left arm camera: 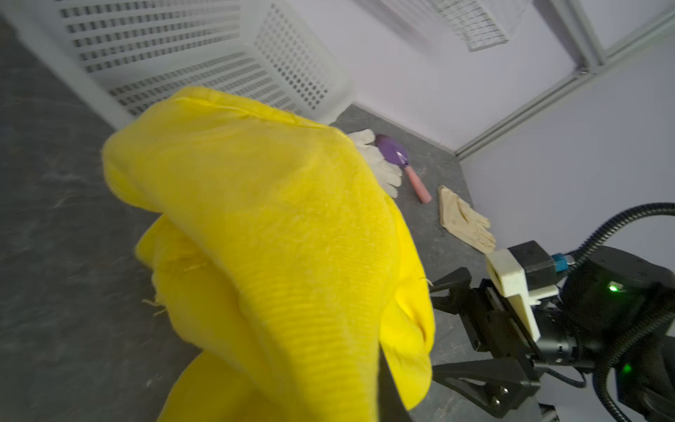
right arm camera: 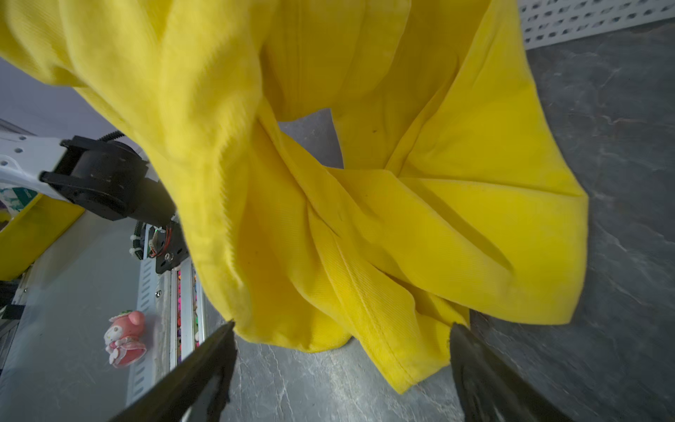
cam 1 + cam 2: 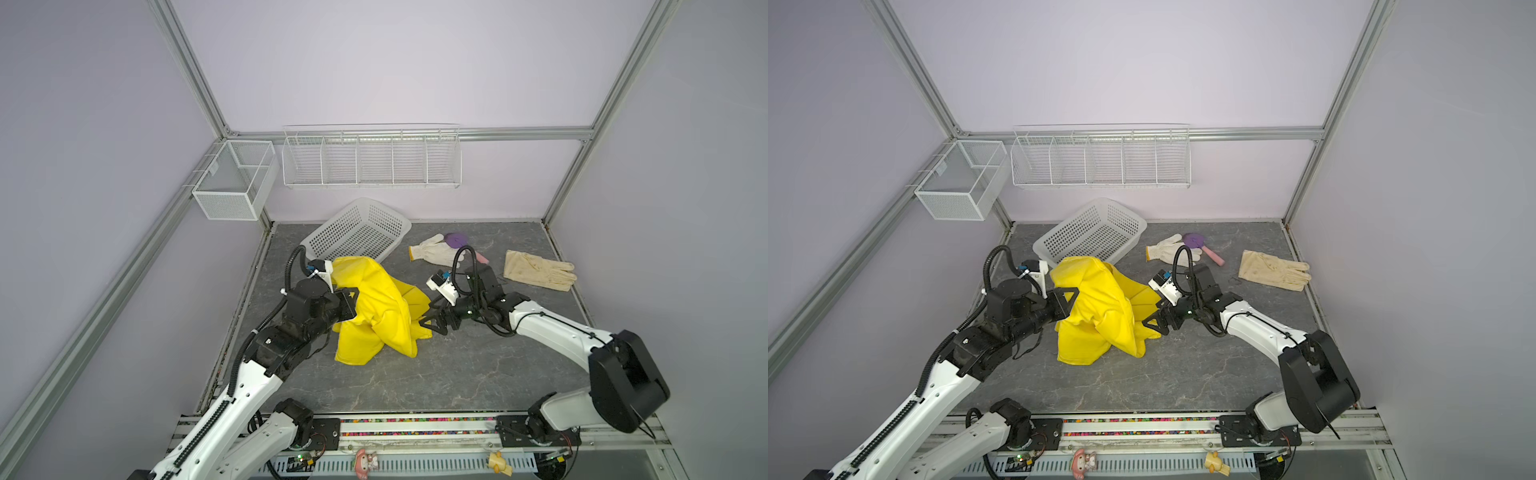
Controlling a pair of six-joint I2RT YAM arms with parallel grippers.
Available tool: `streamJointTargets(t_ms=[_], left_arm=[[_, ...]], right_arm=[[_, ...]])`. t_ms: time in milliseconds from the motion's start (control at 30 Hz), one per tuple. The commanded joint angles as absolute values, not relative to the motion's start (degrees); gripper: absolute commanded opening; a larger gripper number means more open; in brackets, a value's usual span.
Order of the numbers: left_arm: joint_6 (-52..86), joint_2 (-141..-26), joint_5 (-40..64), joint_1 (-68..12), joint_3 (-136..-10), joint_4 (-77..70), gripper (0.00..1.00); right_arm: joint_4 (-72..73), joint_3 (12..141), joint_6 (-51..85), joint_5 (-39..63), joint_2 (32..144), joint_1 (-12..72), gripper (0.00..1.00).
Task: Fold and stack the trousers
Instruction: Place the trousers at the center of the table, then move the trousers to the bottom-center of the table.
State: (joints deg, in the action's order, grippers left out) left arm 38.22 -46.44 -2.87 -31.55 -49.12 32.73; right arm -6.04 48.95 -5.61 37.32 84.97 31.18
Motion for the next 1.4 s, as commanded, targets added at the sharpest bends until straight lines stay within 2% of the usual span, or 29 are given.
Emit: streamJointTargets(t_ms=[0, 133, 200, 367, 500, 533, 667, 933, 1033, 1233, 1367], left_arm=[[42.46, -44.64, -18.67, -31.29, -51.07, 51.95, 0.31], [47.04, -42.34, -28.42, -31.29, -53.86, 63.22, 0.49], [47.74, -42.07, -30.73, -31.29, -56.47, 66.77, 0.63], [48.07, -44.87, -25.13, -31.28, -60.74, 65.06, 0.78], [49.24, -48.51, -20.08, -32.21, -60.82, 59.28, 0.86], [49.29, -49.76, -19.98, -32.55, -60.3, 58.1, 0.86], [48.2, -55.77, -18.33, -32.61, -57.24, 49.86, 0.91], [48.75, -68.75, -15.1, -32.61, -53.8, 35.93, 0.92], [49.33, -72.95, -14.21, -32.61, -53.63, 35.95, 0.92], [50.51, -80.38, -13.47, -32.52, -55.32, 39.82, 0.91], [49.71, -83.61, -13.83, -32.52, -55.9, 42.97, 0.87]], right_arm=[[-3.48, 50.01, -7.07, 34.14, 89.08, 32.95, 0.96], [-4.1, 52.88, -8.89, 30.41, 92.52, 34.51, 0.97], [-5.68, 53.62, -10.59, 29.4, 94.1, 35.05, 0.97], [-9.42, 54.93, -14.63, 27.78, 98.91, 37.36, 0.99], [-10.78, 55.97, -16.09, 25.46, 101.68, 38.59, 0.99], [-11.76, 56.51, -16.78, 24.77, 102.54, 38.88, 1.0], [-13.48, 57.77, -17.66, 22.85, 105.44, 39.85, 0.92], [-17.54, 59.67, -18.16, 28.21, 103.92, 42.15, 0.37], [-20.11, 58.74, -18.18, 30.46, 98.56, 44.6, 0.24], [-25.76, 56.97, -22.07, 29.15, 92.7, 51.75, 0.22], [-27.41, 56.07, -23.69, 27.59, 87.74, 53.64, 0.26]])
